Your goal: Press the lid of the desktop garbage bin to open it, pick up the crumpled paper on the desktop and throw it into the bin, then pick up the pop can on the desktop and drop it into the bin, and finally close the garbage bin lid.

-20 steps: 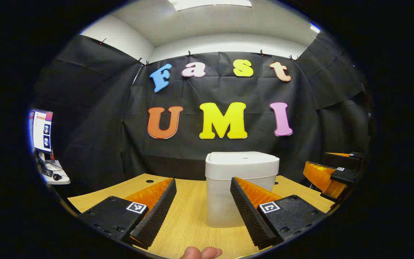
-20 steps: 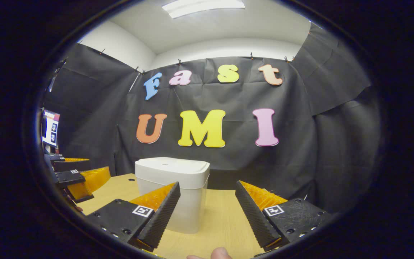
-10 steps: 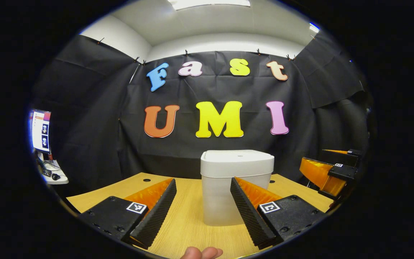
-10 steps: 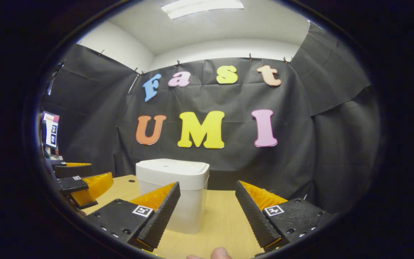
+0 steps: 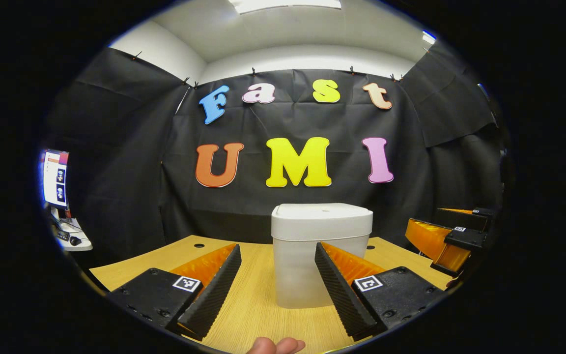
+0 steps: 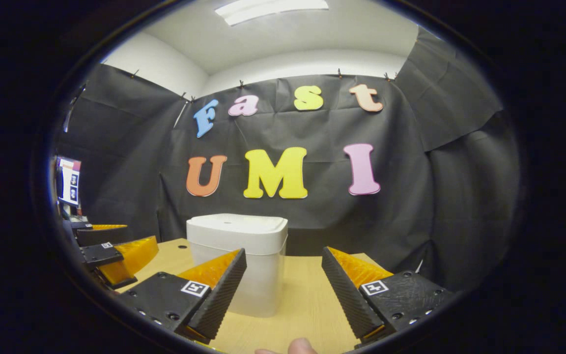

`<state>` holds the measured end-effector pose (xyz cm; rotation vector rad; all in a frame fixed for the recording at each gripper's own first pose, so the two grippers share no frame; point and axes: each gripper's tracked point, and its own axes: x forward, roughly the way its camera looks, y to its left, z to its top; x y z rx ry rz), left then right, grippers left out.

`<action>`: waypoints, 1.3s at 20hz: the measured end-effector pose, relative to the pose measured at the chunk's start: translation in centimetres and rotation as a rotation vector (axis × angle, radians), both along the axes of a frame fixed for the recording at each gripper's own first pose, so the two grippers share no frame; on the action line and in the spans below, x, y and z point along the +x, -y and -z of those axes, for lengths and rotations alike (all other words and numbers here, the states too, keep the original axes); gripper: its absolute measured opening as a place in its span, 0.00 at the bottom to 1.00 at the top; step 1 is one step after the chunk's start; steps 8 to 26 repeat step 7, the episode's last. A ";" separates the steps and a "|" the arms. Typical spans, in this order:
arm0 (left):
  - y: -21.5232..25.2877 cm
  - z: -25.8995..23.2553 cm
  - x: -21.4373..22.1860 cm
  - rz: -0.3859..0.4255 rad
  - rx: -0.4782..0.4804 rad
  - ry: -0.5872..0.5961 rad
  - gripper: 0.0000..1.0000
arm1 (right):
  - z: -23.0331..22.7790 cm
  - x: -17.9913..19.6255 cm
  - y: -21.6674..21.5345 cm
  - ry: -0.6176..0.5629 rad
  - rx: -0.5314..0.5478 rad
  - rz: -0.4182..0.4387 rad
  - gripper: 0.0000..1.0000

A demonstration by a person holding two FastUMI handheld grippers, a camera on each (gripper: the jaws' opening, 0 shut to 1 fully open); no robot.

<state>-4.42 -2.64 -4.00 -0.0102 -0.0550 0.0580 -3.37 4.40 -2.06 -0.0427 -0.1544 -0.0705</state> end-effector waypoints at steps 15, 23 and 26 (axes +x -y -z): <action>-0.5 -0.1 0.2 -0.001 0.007 -0.009 0.97 | 0.4 0.2 -0.9 0.000 -0.002 -0.007 0.96; -0.5 -0.1 0.2 -0.001 0.007 -0.009 0.97 | 0.4 0.2 -0.9 0.000 -0.002 -0.007 0.96; -0.5 -0.1 0.2 -0.001 0.007 -0.009 0.97 | 0.4 0.2 -0.9 0.000 -0.002 -0.007 0.96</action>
